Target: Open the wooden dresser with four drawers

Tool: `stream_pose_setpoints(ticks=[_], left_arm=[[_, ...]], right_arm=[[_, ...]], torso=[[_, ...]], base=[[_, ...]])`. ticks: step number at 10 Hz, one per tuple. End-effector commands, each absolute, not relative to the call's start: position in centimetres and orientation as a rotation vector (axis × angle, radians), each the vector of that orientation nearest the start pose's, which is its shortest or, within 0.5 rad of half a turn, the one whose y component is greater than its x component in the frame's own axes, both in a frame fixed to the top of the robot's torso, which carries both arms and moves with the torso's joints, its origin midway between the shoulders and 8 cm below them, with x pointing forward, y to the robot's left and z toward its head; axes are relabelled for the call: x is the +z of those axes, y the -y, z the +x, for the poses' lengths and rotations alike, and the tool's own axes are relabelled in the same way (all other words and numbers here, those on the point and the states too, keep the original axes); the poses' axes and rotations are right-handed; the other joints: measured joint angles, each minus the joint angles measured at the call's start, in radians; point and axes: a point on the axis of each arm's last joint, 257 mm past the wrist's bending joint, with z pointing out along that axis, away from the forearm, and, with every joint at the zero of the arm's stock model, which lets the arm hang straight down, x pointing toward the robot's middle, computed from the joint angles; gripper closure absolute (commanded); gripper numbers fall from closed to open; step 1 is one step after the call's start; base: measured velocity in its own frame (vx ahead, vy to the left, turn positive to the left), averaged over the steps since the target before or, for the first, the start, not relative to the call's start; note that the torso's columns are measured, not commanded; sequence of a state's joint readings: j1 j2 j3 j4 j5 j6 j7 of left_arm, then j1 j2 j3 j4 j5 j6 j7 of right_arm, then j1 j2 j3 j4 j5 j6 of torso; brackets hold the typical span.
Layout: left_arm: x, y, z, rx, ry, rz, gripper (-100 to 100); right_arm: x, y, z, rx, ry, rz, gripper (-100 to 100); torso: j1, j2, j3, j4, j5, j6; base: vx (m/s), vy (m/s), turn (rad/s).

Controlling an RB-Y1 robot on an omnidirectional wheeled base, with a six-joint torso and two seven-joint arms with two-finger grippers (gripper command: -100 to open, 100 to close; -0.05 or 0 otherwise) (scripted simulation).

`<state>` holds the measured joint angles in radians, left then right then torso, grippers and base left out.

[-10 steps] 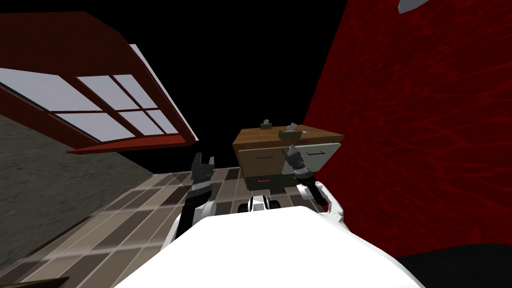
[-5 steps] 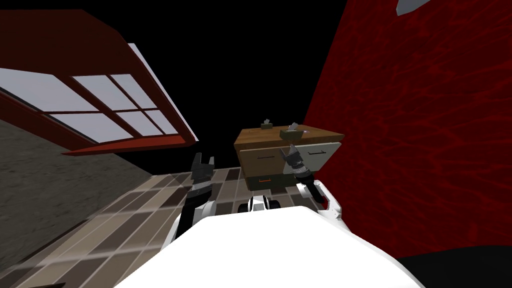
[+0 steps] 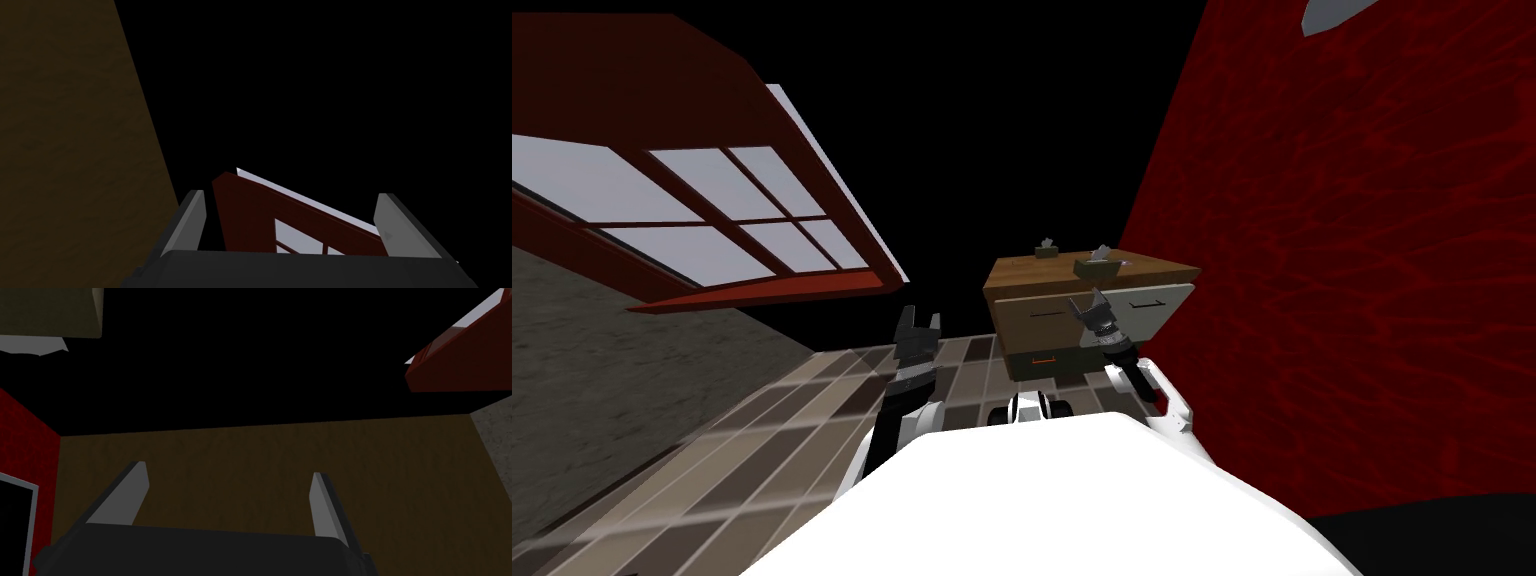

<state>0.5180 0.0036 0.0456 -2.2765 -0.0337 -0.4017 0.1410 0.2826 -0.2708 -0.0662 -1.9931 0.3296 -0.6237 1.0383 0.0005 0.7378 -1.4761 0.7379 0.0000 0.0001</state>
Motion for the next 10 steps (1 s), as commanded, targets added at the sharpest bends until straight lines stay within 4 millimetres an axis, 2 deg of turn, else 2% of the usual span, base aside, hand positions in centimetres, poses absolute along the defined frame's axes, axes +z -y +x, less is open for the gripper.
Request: stream_pose_setpoints(ticks=[1, 5, 7, 8, 10], left_arm=[[-0.2, -29.8, 35.6, -1.327, -0.667, -0.786, 0], [-0.2, -29.8, 35.6, -1.327, -0.667, -0.785, 0], [-0.2, -29.8, 35.6, -1.327, -0.667, -0.786, 0], [-0.2, -29.8, 35.6, -1.327, -0.667, -0.785, 0], [-0.2, -29.8, 35.6, -1.327, -0.667, -0.786, 0]], right_arm=[[-2.2, 23.4, 40.2, 0.043, -0.875, -0.347, -100], [-3.6, 23.6, 41.4, -0.108, -0.879, -0.441, -100], [-3.6, 23.6, 41.4, -0.148, -0.87, -0.46, -100], [-4.4, 23.8, 41.9, -0.203, -0.877, -0.497, -100], [-4.4, 23.8, 41.9, -0.242, -0.867, -0.516, -100]], torso=[[0.0, 0.0, 0.0, 0.0, 0.0, 0.0], [-0.001, 0.0, 0.0, 0.0, 0.0, 0.0], [0.001, 0.001, 0.0, 0.0, 0.0, 0.0], [-0.001, 0.0, 0.0, 0.0, 0.0, 0.0], [0.0, 0.0, 0.0, 0.0, 0.0, 0.0]], base=[[0.0, 0.025, -0.001], [0.003, 0.041, -0.025], [-0.001, 0.046, -0.012], [0.002, 0.05, -0.035], [0.004, 0.038, -0.018]])
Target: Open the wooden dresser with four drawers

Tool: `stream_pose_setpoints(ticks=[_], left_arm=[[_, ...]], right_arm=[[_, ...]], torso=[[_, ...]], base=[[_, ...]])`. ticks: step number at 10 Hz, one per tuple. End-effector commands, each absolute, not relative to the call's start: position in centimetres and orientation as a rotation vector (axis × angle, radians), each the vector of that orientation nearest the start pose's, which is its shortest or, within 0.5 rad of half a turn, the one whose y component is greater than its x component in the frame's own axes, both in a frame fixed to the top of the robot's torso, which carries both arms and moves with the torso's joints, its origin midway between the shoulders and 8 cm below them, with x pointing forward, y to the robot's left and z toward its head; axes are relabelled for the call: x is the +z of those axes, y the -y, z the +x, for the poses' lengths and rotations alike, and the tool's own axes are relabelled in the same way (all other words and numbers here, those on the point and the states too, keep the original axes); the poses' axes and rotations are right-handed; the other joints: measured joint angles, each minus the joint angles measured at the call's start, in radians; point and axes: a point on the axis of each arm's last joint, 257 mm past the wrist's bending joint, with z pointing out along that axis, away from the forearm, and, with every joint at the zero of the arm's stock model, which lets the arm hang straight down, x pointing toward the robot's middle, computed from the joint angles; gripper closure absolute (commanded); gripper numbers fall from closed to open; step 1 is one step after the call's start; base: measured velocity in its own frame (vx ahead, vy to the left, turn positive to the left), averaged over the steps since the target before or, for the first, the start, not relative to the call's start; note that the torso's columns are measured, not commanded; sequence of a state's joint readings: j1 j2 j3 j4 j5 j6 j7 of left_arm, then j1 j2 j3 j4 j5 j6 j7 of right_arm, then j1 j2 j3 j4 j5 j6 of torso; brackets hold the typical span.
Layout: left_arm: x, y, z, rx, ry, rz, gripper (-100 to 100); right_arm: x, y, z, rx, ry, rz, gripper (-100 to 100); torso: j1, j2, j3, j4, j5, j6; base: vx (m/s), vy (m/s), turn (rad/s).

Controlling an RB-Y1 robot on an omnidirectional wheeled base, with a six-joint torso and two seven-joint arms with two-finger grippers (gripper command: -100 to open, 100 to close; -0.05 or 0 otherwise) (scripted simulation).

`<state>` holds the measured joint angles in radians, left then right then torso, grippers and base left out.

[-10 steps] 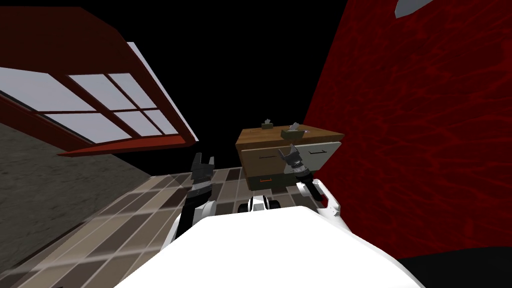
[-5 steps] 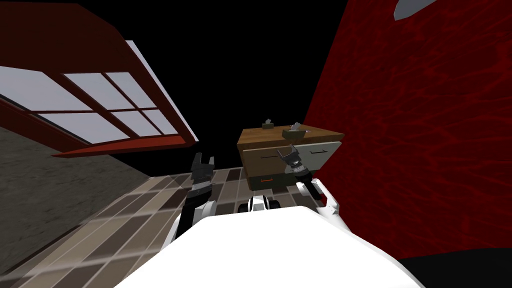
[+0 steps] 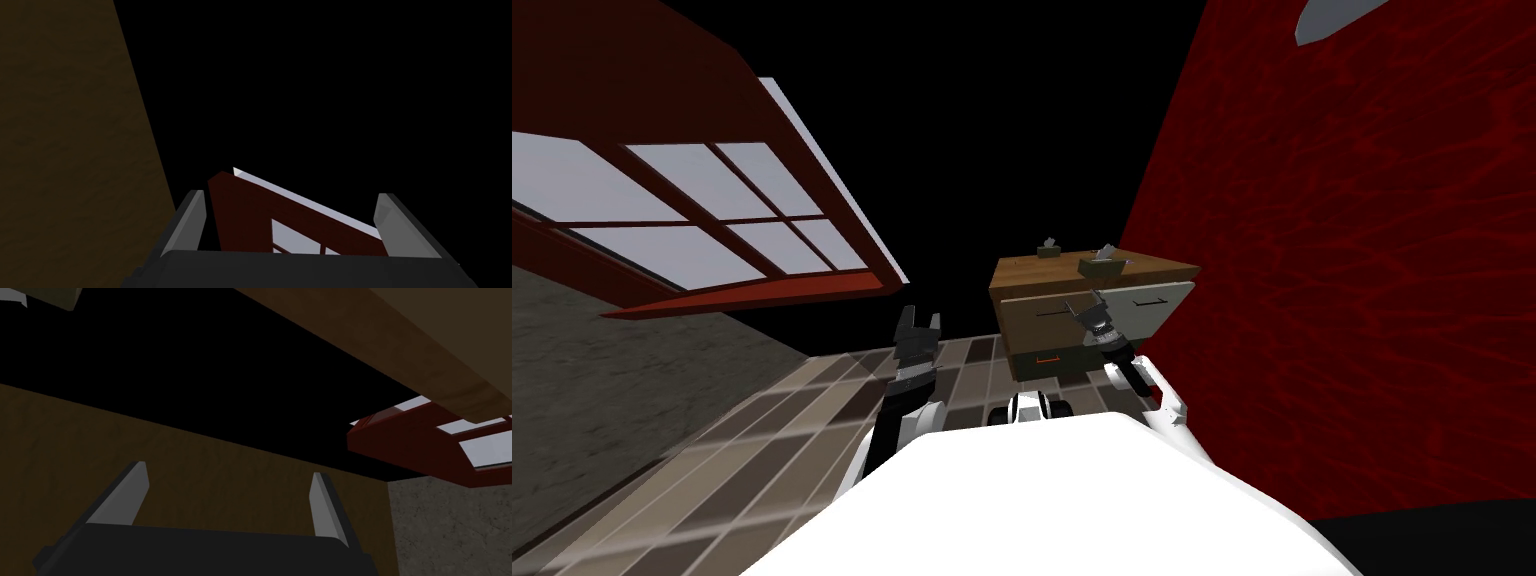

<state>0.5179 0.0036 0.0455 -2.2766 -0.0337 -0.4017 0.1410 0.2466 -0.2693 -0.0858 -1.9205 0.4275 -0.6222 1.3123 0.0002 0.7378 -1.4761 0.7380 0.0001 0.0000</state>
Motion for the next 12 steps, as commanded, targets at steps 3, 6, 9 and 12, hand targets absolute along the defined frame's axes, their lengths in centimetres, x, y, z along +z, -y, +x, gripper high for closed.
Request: stream_pose_setpoints(ticks=[3, 6, 9, 12], left_arm=[[-0.2, -29.8, 35.6, -1.327, -0.667, -0.786, 0], [-0.2, -29.8, 35.6, -1.327, -0.667, -0.786, 0], [-0.2, -29.8, 35.6, -1.327, -0.667, -0.785, 0], [-0.2, -29.8, 35.6, -1.327, -0.667, -0.785, 0]], right_arm=[[-5.3, 24.0, 42.5, -0.334, -0.865, -0.571, -100], [-6.2, 24.3, 43.1, -0.424, -0.864, -0.626, -100], [-7.2, 24.6, 43.7, -0.511, -0.862, -0.679, -100], [-9.3, 25.4, 44.7, -0.634, -0.874, -0.763, -100]], torso=[[0.0, 0.0, 0.0, 0.0, 0.0, 0.0], [0.0, 0.0, 0.0, 0.0, 0.0, 0.0], [0.0, 0.0, 0.0, 0.0, 0.0, 0.0], [0.001, 0.0, 0.0, 0.0, 0.0, 0.0]], base=[[0.003, 0.042, -0.022], [0.003, 0.043, -0.024], [0.004, 0.038, -0.023], [0.002, 0.056, -0.041]])
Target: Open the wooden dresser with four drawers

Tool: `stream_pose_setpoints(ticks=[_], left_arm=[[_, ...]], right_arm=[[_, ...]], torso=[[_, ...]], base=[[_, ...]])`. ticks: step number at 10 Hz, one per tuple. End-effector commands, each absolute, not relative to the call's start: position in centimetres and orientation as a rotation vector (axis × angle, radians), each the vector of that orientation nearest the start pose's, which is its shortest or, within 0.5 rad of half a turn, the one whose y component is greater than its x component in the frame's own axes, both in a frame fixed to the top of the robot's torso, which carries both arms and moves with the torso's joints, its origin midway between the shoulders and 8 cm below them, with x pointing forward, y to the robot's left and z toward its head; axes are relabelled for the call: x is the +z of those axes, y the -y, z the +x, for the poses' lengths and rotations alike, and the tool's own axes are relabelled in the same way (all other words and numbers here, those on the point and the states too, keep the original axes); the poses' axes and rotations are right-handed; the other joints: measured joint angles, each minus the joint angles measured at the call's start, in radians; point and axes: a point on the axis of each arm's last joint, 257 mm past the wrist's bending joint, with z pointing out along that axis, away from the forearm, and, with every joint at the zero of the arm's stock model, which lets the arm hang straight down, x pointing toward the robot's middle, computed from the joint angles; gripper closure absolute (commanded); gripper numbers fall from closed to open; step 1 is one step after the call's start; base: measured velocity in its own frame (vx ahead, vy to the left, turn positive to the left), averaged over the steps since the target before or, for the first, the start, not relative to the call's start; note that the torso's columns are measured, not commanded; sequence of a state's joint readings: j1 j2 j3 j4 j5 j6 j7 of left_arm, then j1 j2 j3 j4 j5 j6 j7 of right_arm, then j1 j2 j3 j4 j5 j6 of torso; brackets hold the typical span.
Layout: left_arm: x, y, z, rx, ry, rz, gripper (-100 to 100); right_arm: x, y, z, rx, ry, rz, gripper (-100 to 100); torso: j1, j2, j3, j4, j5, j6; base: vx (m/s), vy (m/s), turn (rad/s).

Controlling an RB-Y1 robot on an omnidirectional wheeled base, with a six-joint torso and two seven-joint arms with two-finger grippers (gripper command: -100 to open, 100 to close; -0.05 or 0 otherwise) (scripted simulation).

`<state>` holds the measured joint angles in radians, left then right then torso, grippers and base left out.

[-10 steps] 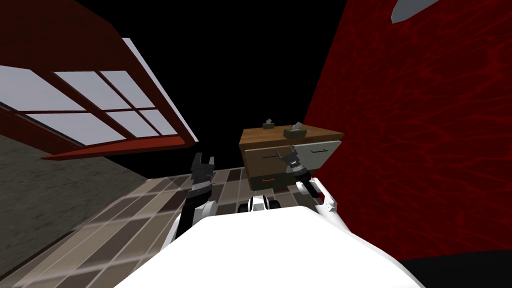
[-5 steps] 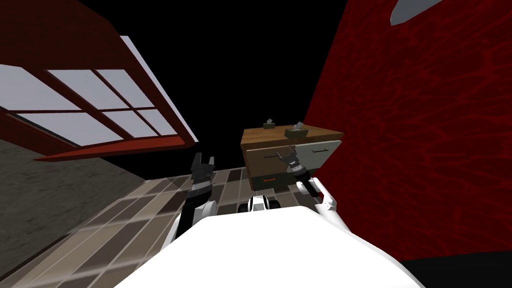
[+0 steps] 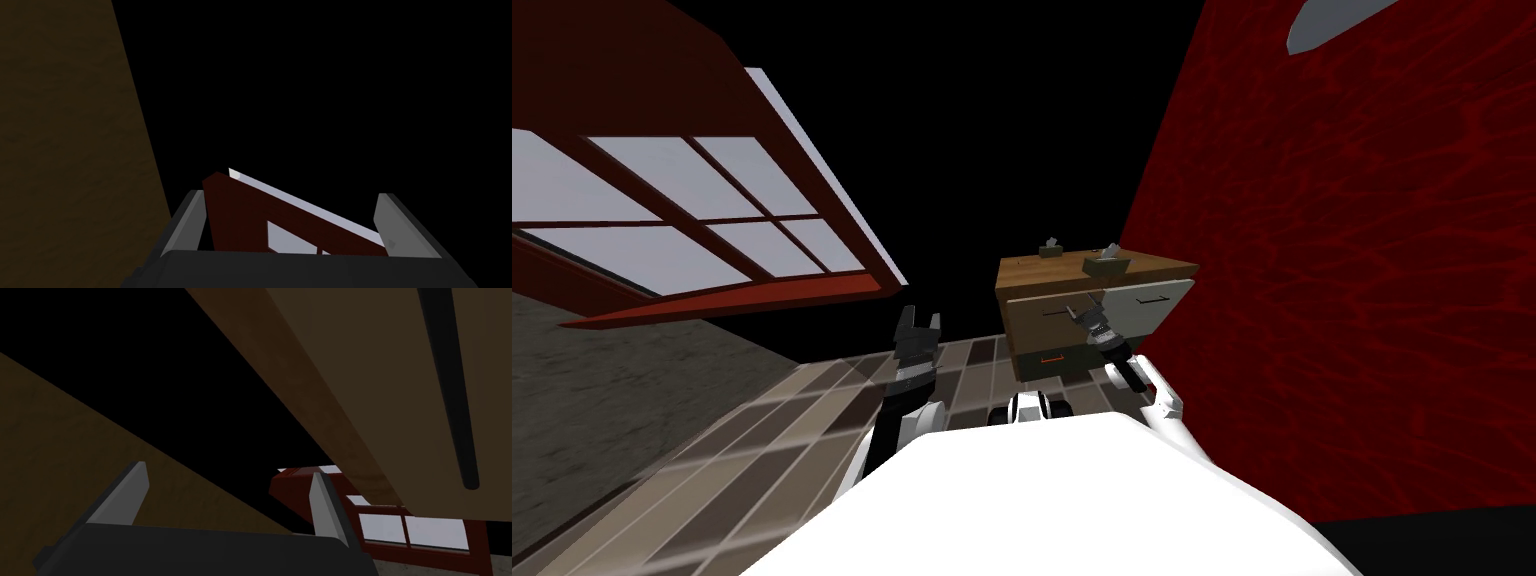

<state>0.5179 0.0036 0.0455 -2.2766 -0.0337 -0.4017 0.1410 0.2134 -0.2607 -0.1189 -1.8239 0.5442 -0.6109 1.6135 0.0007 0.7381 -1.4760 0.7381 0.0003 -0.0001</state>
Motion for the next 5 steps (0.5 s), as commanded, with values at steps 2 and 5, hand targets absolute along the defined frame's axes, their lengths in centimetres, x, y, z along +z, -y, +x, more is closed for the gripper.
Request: stream_pose_setpoints(ticks=[2, 5], left_arm=[[-0.2, -29.8, 35.6, -1.327, -0.667, -0.785, 0], [-0.2, -29.8, 35.6, -1.327, -0.667, -0.785, 0]], right_arm=[[-9.3, 25.4, 44.7, -0.674, -0.858, -0.784, -100], [-10.4, 25.7, 45.1, -0.75, -0.856, -0.835, -100]], torso=[[-0.001, 0.0, 0.0, 0.0, 0.0, 0.0], [0.0, 0.0, 0.0, 0.0, 0.0, 0.0]], base=[[0.007, 0.042, -0.011], [0.001, 0.035, -0.024]])
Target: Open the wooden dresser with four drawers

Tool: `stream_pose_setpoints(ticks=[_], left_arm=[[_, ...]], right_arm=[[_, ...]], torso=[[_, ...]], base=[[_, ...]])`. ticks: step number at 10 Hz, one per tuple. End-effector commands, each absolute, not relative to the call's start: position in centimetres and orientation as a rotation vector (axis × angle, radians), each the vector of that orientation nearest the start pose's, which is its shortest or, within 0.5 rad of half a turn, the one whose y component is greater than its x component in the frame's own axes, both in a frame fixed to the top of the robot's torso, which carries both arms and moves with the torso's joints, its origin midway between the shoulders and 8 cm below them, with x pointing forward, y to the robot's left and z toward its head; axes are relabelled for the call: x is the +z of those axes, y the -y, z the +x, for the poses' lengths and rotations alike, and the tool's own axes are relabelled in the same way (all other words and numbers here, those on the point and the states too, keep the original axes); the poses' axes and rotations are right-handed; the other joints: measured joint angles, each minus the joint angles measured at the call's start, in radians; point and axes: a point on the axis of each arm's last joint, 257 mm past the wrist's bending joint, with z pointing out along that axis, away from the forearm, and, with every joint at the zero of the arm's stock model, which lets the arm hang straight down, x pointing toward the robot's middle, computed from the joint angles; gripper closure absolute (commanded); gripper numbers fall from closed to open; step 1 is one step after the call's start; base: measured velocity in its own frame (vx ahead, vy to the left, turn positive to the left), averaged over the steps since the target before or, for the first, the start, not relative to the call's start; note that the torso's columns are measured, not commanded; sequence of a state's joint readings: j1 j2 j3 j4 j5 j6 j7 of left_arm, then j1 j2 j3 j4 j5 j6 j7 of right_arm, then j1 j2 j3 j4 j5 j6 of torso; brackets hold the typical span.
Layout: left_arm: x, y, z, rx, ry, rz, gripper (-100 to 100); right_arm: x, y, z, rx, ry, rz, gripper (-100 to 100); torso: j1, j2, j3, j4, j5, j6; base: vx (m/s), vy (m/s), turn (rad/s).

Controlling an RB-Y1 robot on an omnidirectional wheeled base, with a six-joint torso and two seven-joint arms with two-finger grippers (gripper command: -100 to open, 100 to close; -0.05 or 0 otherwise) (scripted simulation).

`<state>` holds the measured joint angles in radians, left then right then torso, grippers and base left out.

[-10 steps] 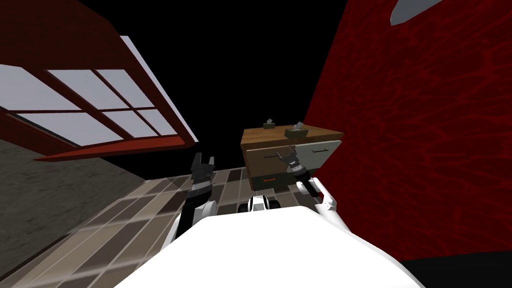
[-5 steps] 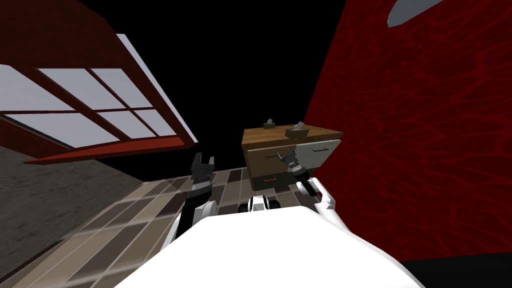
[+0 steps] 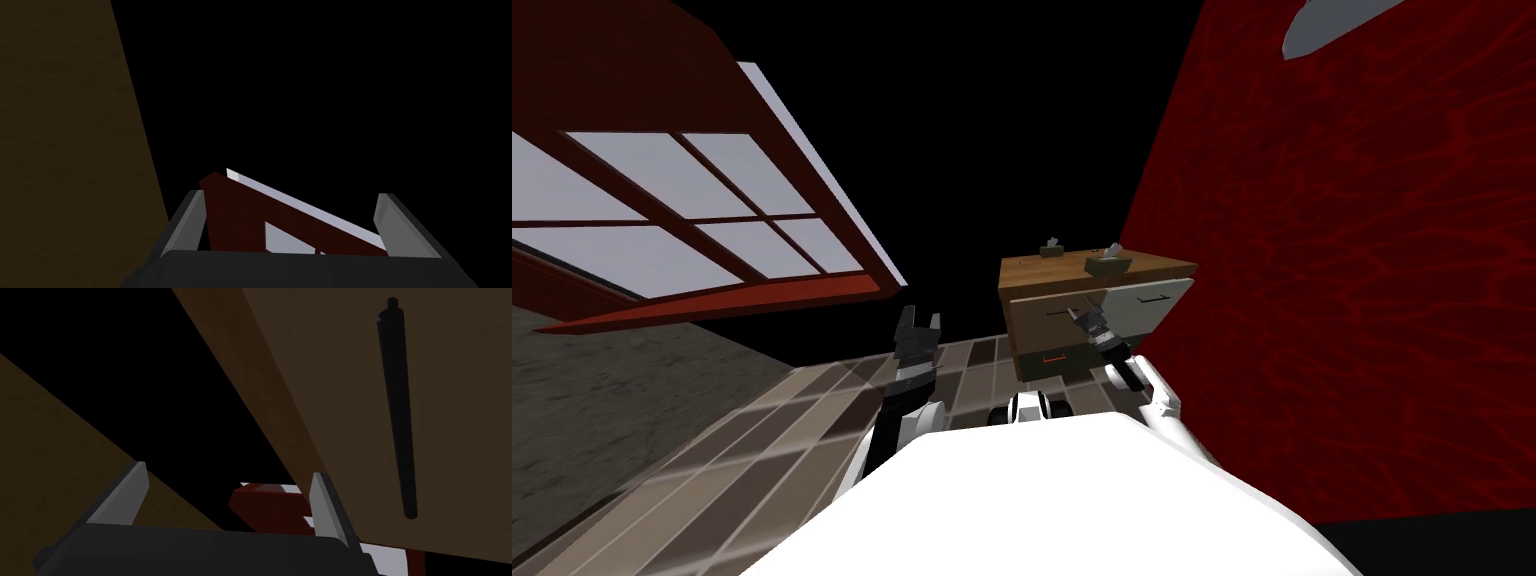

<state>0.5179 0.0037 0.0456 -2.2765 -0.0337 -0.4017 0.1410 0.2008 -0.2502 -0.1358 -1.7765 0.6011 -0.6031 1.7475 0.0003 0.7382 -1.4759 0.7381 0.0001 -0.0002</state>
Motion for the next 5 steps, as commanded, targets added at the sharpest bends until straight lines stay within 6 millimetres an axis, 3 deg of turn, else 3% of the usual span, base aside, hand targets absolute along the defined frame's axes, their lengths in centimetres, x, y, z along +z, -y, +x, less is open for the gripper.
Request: stream_pose_setpoints(ticks=[1, 5], left_arm=[[-0.2, -29.8, 35.6, -1.327, -0.667, -0.785, 0], [-0.2, -29.8, 35.6, -1.327, -0.667, -0.785, 0]], right_arm=[[-11.5, 26.1, 45.5, -0.801, -0.862, -0.873, -100], [-13.6, 26.6, 46.2, -0.92, -0.863, -0.958, -100]], torso=[[-0.001, 0.0, 0.0, 0.0, 0.0, 0.0], [0.0, 0.0, 0.0, 0.0, 0.0, 0.0]], base=[[0.001, 0.038, -0.035], [0.005, 0.056, -0.039]])
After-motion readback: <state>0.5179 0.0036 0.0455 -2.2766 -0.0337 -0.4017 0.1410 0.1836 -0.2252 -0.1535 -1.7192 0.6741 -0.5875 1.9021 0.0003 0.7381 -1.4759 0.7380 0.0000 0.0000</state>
